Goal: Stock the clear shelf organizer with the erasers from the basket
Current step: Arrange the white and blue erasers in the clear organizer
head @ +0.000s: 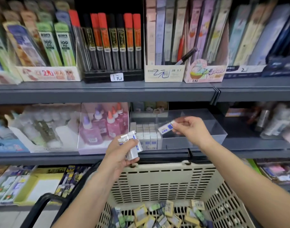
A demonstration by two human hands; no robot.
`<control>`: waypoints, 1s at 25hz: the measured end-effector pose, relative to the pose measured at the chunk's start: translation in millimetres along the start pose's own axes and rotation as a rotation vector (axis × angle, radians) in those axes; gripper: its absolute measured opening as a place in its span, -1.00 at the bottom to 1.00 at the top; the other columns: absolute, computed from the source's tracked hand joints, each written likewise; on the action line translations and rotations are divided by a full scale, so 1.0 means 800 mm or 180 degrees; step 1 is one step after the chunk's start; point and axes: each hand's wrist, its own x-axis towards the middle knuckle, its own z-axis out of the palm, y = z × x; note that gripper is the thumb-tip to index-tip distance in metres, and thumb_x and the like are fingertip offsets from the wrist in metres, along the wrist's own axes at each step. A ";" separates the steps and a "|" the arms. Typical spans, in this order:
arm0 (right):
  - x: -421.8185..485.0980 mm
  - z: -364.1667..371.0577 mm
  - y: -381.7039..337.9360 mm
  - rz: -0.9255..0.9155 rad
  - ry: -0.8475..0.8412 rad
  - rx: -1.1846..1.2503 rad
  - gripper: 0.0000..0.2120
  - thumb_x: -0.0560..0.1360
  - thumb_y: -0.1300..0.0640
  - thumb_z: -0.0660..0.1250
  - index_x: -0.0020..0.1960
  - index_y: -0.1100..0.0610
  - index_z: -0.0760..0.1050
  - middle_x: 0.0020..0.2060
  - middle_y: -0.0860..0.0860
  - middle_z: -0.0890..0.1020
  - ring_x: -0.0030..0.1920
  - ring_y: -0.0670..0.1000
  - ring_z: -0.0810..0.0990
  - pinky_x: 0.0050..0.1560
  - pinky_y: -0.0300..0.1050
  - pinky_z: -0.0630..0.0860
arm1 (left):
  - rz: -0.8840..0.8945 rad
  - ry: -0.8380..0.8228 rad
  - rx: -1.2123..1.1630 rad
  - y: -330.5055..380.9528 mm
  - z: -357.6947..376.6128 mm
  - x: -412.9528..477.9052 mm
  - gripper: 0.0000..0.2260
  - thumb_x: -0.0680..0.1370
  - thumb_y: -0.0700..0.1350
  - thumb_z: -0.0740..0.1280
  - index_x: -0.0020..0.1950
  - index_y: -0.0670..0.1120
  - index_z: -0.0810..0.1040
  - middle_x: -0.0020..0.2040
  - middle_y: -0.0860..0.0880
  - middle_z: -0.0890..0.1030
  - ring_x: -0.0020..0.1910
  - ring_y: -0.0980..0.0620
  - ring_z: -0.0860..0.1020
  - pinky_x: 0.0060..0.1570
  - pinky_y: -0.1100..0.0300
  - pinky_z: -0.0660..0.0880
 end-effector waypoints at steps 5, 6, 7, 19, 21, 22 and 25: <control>0.072 0.054 -0.010 -0.0387 0.0229 -0.1329 -0.88 0.48 0.17 0.34 -0.01 0.11 0.62 -0.03 0.08 0.66 -0.12 -0.01 0.61 -0.14 -0.46 0.43 | 0.0101 0.0122 0.0070 0.005 -0.021 0.016 -0.78 0.43 -0.20 0.44 -0.01 -0.01 0.47 -0.16 -0.05 0.63 -0.19 0.03 0.61 -0.42 0.19 0.55; 0.083 0.069 -0.014 -0.0564 0.0178 -0.1810 -0.83 0.49 0.12 0.32 0.04 0.09 0.61 0.02 0.06 0.66 -0.04 0.05 0.61 -0.04 -0.41 0.43 | 0.0104 0.0155 0.0084 0.005 -0.026 0.019 -0.77 0.43 -0.20 0.44 0.00 -0.01 0.47 -0.16 -0.05 0.62 -0.19 0.03 0.61 -0.42 0.19 0.55; 0.092 0.082 -0.018 -0.0718 0.0069 -0.2049 -0.81 0.50 0.09 0.29 0.07 0.08 0.61 0.04 0.07 0.65 0.02 0.09 0.61 0.07 -0.25 0.47 | 0.0108 0.0186 0.0093 0.004 -0.031 0.021 -0.77 0.43 -0.20 0.44 0.01 -0.02 0.47 -0.16 -0.05 0.62 -0.20 0.04 0.61 -0.41 0.19 0.55; 0.127 0.150 -0.001 -0.0634 -0.1329 -0.2494 -0.77 0.60 0.11 0.14 0.09 0.08 0.55 0.12 0.03 0.60 0.01 -0.05 0.51 -0.01 -0.23 0.30 | 0.0053 0.0066 0.0057 -0.008 -0.052 0.039 -0.72 0.43 -0.21 0.44 0.08 -0.04 0.46 -0.15 -0.04 0.63 -0.26 0.08 0.63 -0.37 0.17 0.55; 0.120 0.145 -0.008 -0.0674 -0.1440 -0.2623 -0.73 0.61 0.08 0.11 0.19 0.08 0.52 0.20 0.04 0.57 0.12 -0.02 0.51 0.05 -0.22 0.33 | 0.0078 0.0015 0.0103 -0.009 -0.049 0.041 -0.74 0.43 -0.21 0.44 0.05 -0.03 0.47 -0.18 -0.02 0.62 -0.29 0.12 0.63 -0.36 0.17 0.56; 0.114 0.144 -0.012 -0.0729 -0.1419 -0.2728 -0.70 0.61 0.06 0.09 0.26 0.05 0.48 0.25 0.03 0.53 0.18 0.01 0.50 0.11 -0.19 0.36 | 0.0086 -0.0008 0.0136 -0.009 -0.047 0.042 -0.75 0.43 -0.21 0.44 0.04 -0.03 0.47 -0.19 -0.01 0.62 -0.31 0.14 0.63 -0.36 0.17 0.56; 0.075 0.140 -0.025 -0.0981 -0.0702 -0.2608 -0.74 0.59 -0.01 0.12 0.19 -0.09 0.50 0.11 -0.05 0.62 0.02 0.01 0.58 0.00 -0.17 0.44 | 0.0098 -0.0051 0.0196 -0.010 -0.044 0.042 -0.75 0.43 -0.22 0.43 0.03 -0.03 0.47 -0.19 -0.01 0.61 -0.31 0.14 0.63 -0.36 0.17 0.56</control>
